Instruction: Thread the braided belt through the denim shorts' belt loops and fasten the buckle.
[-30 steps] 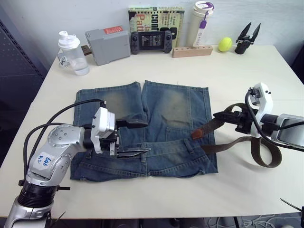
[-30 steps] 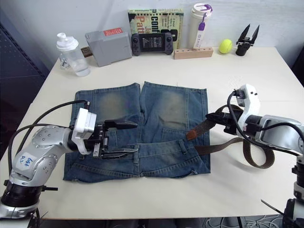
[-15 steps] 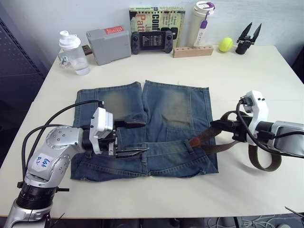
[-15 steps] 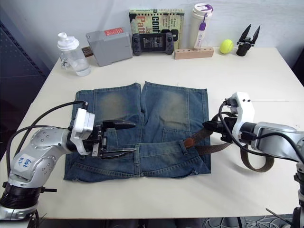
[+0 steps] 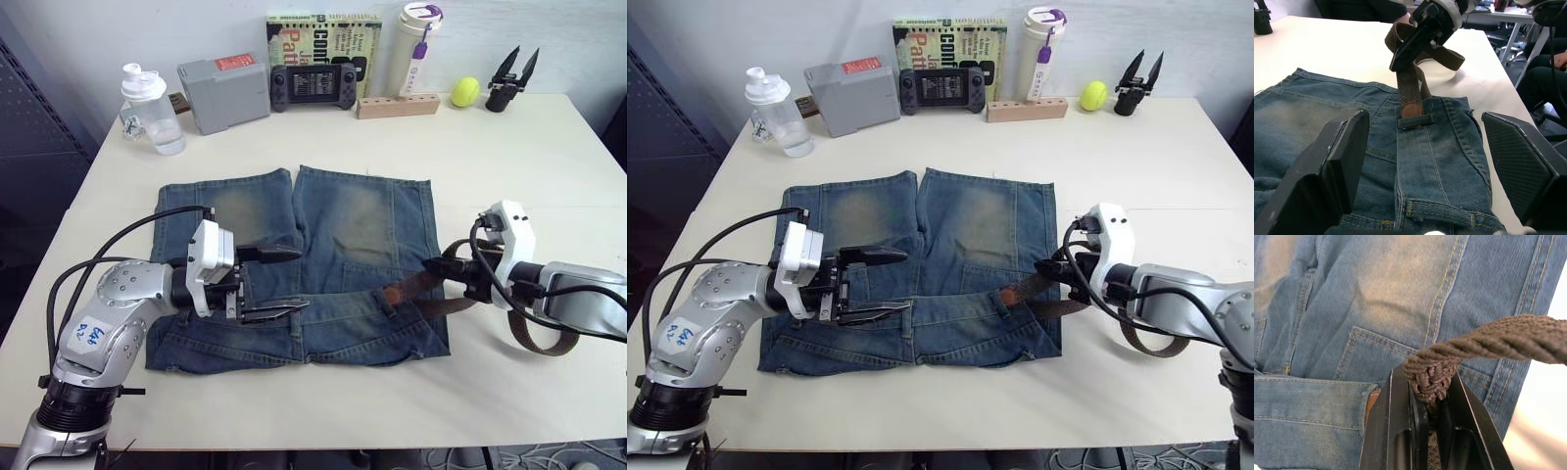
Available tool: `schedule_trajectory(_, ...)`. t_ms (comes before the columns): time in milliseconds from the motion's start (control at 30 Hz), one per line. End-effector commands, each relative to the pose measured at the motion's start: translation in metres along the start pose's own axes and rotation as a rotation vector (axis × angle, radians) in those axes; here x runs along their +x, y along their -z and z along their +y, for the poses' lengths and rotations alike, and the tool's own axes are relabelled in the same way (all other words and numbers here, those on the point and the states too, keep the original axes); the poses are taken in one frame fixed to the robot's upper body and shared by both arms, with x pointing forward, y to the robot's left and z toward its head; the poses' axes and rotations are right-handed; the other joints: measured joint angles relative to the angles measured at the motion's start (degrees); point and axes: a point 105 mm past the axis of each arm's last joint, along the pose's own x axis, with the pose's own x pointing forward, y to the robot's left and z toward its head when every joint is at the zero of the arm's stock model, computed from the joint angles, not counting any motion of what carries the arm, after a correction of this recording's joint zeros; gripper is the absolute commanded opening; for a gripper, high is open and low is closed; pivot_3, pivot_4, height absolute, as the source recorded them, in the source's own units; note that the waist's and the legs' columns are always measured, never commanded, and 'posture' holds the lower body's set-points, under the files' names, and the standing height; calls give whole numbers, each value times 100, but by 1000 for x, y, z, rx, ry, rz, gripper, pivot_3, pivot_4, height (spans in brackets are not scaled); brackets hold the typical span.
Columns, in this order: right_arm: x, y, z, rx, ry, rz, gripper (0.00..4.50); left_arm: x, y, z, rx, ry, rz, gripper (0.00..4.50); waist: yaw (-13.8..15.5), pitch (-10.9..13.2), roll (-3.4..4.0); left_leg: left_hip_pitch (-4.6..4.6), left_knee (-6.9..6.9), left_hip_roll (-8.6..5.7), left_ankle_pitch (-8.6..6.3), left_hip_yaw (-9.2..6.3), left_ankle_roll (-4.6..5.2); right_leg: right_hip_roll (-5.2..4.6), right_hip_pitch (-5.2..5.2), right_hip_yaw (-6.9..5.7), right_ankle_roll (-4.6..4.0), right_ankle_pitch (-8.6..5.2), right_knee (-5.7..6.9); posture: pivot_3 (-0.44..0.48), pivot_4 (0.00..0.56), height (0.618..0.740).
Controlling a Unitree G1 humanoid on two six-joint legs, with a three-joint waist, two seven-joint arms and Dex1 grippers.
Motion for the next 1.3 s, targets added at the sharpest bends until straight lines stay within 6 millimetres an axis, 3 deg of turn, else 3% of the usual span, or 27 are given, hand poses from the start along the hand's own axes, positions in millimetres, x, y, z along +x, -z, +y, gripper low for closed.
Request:
schedule_trajectory(33,3,5,11,26,-56,-6,0,5,-11,-4,60,23,-16,4019,-1,0,0,0,0,0,0,0,0,0,0,0,0,0,0,0,150,726)
schedule_trajectory(267,21,18,13,154,-102,-14,0,22,0,-4,164,88,35,4019,7,0,0,0,3,-5,0,2,0,0,1,1,0,0,0,0,150,726)
schedule_trajectory(467,30,30,18,251,-156,5,0,45,31,-10,324,214,160,4019,10,0,0,-1,2,-7,0,3,0,3,0,-1,0,0,0,0,150,726)
schedule_trajectory(767,37,49,16,343,-167,23,0,69,57,7,530,205,262,4019,9,0,-1,-2,4,-5,0,0,2,2,1,-2,0,0,0,0,150,726)
schedule_trajectory(1033,38,51,14,359,-162,14,0,84,68,14,615,195,282,4019,13,0,-2,-2,10,0,-1,-3,4,1,1,-4,-1,0,4,0,150,726)
schedule_trajectory(1300,37,48,13,359,-156,-1,0,92,67,14,607,190,244,4019,13,-1,-3,-2,15,4,-2,-6,8,-5,4,-5,0,1,7,0,150,726)
